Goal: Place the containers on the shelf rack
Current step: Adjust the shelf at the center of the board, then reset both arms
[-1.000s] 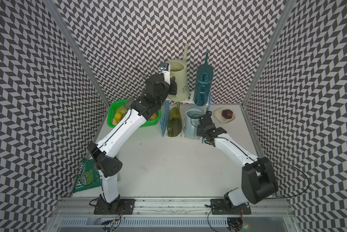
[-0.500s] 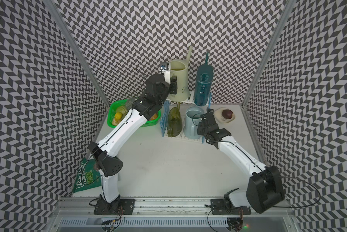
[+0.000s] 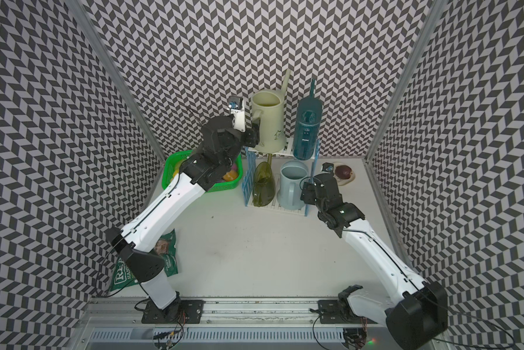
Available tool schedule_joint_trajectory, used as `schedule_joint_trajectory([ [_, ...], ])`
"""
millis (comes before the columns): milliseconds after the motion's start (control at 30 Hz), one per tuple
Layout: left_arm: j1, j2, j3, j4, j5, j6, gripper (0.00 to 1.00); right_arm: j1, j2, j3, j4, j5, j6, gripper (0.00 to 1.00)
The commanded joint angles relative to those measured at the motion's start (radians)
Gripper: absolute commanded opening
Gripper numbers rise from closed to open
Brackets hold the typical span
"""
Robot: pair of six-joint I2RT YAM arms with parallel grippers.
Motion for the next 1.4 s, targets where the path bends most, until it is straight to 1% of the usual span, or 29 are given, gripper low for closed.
schedule_joint_trajectory([
  [0, -0.005, -0.144, -0.072, 0.055, -0.002, 0.074, 0.73, -0.029, -0.066, -0.009, 0.059, 0.042, -0.042, 0.86],
  [67, 0.002, -0.234, -0.174, 0.080, -0.046, 0.127, 0.81, -0.066, -0.108, -0.035, 0.105, 0.036, -0.078, 0.91],
  [100, 0.013, -0.282, -0.253, 0.114, -0.074, 0.160, 0.84, -0.088, -0.130, -0.058, 0.132, 0.034, -0.094, 0.94],
  [167, 0.071, -0.381, -0.411, 0.183, -0.093, 0.214, 0.89, -0.131, -0.170, -0.127, 0.208, 0.034, -0.133, 1.00],
  [200, 0.114, -0.427, -0.478, 0.201, -0.072, 0.212, 0.91, -0.156, -0.189, -0.160, 0.246, 0.030, -0.146, 1.00],
  [233, 0.187, -0.467, -0.533, 0.199, -0.034, 0.199, 0.93, -0.183, -0.207, -0.199, 0.286, 0.010, -0.174, 1.00],
  [367, 0.452, -0.588, -0.809, 0.210, 0.181, 0.128, 0.98, -0.284, -0.254, -0.376, 0.489, -0.079, -0.215, 1.00],
  [400, 0.503, -0.612, -0.883, 0.234, 0.230, 0.118, 1.00, -0.306, -0.263, -0.421, 0.541, -0.097, -0.218, 1.00],
  [467, 0.584, -0.656, -1.043, 0.310, 0.319, 0.098, 1.00, -0.341, -0.270, -0.518, 0.660, -0.132, -0.221, 1.00],
  [500, 0.611, -0.667, -1.122, 0.353, 0.358, 0.089, 1.00, -0.356, -0.271, -0.565, 0.718, -0.143, -0.223, 1.00],
  [533, 0.629, -0.669, -1.226, 0.439, 0.388, 0.086, 1.00, -0.368, -0.266, -0.620, 0.812, -0.154, -0.227, 1.00],
  [600, 0.634, -0.643, -1.371, 0.574, 0.393, 0.098, 1.00, -0.379, -0.244, -0.697, 0.941, -0.176, -0.235, 1.00],
  [667, 0.636, -0.593, -1.477, 0.736, 0.391, 0.104, 1.00, -0.380, -0.208, -0.735, 1.022, -0.193, -0.246, 1.00],
  [767, 0.638, -0.488, -1.589, 0.969, 0.398, 0.102, 1.00, -0.381, -0.117, -0.770, 1.135, -0.216, -0.261, 1.00],
  [867, 0.644, -0.376, -1.654, 1.189, 0.398, 0.083, 1.00, -0.382, -0.013, -0.802, 1.290, -0.205, -0.280, 1.00],
  [933, 0.672, -0.317, -1.664, 1.247, 0.430, 0.035, 1.00, -0.383, 0.050, -0.835, 1.391, -0.198, -0.291, 1.00],
  [1000, 0.689, -0.246, -1.679, 1.313, 0.438, 0.013, 1.00, -0.384, 0.107, -0.854, 1.499, -0.206, -0.298, 1.00],
  [1033, 0.698, -0.208, -1.695, 1.383, 0.438, 0.004, 1.00, -0.384, 0.137, -0.850, 1.536, -0.198, -0.294, 1.00],
  [1100, 0.714, -0.141, -1.718, 1.485, 0.441, -0.014, 1.00, -0.384, 0.161, -0.822, 1.505, -0.207, -0.335, 1.00],
  [1133, 0.716, -0.137, -1.737, 1.532, 0.450, -0.014, 1.00, -0.384, 0.170, -0.822, 1.523, -0.213, -0.352, 1.00],
  [1200, 0.717, -0.148, -1.723, 1.483, 0.454, -0.016, 1.00, -0.386, 0.209, -0.843, 1.628, -0.225, -0.369, 1.00],
  [1267, 0.718, -0.143, -1.728, 1.507, 0.453, -0.015, 1.00, -0.392, 0.265, -0.824, 1.637, -0.234, -0.366, 1.00],
  [1300, 0.718, -0.149, -1.723, 1.491, 0.454, -0.015, 1.00, -0.392, 0.298, -0.820, 1.651, -0.236, -0.365, 1.00],
  [1367, 0.718, -0.145, -1.728, 1.501, 0.454, -0.015, 1.00, -0.391, 0.358, -0.826, 1.720, -0.227, -0.354, 1.00],
])
